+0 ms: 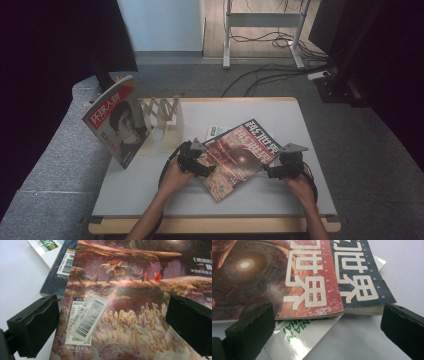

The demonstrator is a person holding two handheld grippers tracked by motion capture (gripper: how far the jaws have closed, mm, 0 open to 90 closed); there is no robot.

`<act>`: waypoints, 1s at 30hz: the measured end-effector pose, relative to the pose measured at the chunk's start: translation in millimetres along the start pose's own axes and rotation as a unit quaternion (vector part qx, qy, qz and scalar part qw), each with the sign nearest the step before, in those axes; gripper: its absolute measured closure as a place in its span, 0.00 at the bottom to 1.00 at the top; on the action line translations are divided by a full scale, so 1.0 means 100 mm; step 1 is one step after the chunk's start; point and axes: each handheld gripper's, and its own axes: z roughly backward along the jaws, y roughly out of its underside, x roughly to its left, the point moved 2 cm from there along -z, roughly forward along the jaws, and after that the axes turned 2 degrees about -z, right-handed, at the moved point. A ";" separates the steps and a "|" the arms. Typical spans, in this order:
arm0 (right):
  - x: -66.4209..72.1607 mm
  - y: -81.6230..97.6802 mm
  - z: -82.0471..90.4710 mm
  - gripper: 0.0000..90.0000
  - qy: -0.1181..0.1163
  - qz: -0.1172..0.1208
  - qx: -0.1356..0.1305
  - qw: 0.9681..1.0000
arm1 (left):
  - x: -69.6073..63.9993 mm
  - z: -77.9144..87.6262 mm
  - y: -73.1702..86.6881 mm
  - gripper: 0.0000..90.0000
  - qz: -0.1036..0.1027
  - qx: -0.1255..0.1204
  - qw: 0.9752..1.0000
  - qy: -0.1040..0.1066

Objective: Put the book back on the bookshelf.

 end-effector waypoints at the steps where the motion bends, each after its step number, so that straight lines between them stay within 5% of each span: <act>1: -0.01 0.00 -0.01 0.00 0.001 -0.002 -0.001 1.000 | -0.01 0.01 0.01 0.00 0.000 0.000 1.000 0.001; 16: -0.09 -0.17 -0.14 0.00 0.024 0.002 0.017 1.000 | -0.11 0.11 0.14 0.00 0.002 -0.004 1.000 0.014; 30: -0.27 -0.30 -0.22 0.00 0.011 -0.022 0.030 0.999 | -0.10 0.19 0.31 0.00 0.012 -0.012 0.999 0.028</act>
